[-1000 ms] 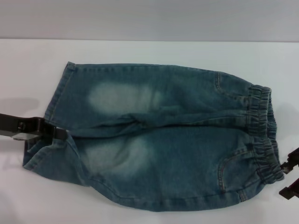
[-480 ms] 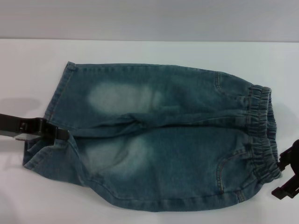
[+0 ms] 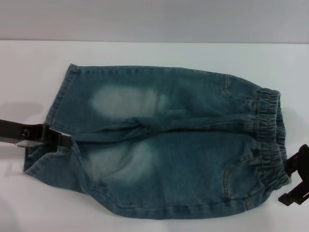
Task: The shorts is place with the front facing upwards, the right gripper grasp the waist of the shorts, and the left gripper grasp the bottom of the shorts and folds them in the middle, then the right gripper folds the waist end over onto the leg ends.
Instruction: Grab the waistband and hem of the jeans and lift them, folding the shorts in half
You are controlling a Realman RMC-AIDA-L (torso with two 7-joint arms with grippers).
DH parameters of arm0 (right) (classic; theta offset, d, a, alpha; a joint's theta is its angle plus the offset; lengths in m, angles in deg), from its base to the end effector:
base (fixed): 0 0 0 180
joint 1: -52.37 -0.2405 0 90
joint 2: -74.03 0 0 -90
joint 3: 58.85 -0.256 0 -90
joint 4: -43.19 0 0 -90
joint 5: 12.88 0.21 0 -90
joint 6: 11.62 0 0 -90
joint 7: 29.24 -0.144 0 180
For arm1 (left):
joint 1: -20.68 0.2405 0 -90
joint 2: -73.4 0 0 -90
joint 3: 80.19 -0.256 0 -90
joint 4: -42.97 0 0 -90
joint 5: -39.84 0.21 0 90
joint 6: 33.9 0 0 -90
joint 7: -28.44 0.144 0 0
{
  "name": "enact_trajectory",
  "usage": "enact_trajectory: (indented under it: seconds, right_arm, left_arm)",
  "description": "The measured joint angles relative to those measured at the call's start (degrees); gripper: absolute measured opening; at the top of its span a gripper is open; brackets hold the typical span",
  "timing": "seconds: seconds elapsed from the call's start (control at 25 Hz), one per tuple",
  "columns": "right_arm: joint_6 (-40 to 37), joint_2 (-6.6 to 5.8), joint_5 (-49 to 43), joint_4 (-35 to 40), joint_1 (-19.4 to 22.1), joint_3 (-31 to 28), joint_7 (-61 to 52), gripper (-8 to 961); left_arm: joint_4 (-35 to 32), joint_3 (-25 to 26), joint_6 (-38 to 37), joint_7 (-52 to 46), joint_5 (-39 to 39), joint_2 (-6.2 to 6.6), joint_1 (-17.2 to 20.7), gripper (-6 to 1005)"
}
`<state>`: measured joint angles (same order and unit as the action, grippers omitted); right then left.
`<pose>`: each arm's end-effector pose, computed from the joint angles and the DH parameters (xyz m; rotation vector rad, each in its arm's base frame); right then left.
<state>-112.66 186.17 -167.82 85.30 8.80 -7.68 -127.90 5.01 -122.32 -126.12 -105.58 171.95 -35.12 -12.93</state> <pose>0.2716 0.3396 0.0333 2.9096 -0.6896 0.5538 -0.3048 0.3377 0.0562 -2.3876 -1.8239 -0.2208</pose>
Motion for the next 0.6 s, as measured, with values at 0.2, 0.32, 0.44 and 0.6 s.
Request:
enact_trajectory:
  seconds: [0.2, 0.32, 0.44, 0.6]
  right_arm:
    - [0.2, -0.09, -0.3, 0.1, 0.2, -0.3, 0.8, 694]
    - [0.4, -0.11, -0.3, 0.1, 0.4, -0.2, 1.0, 582]
    - [0.4, -0.13, -0.4, 0.2, 0.5, 0.0, 1.4, 449]
    - [0.4, -0.15, -0.4, 0.4, 0.6, -0.1, 1.7, 285]
  left_arm:
    - [0.0, 0.1, 0.0, 0.0, 0.1, -0.02, -0.1, 37]
    - [0.0, 0.1, 0.0, 0.0, 0.1, -0.02, -0.1, 37]
    - [0.0, 0.1, 0.0, 0.0, 0.1, -0.02, -0.1, 37]
    - [0.0, 0.2, 0.0, 0.0, 0.0, 0.0, -0.1, 37]
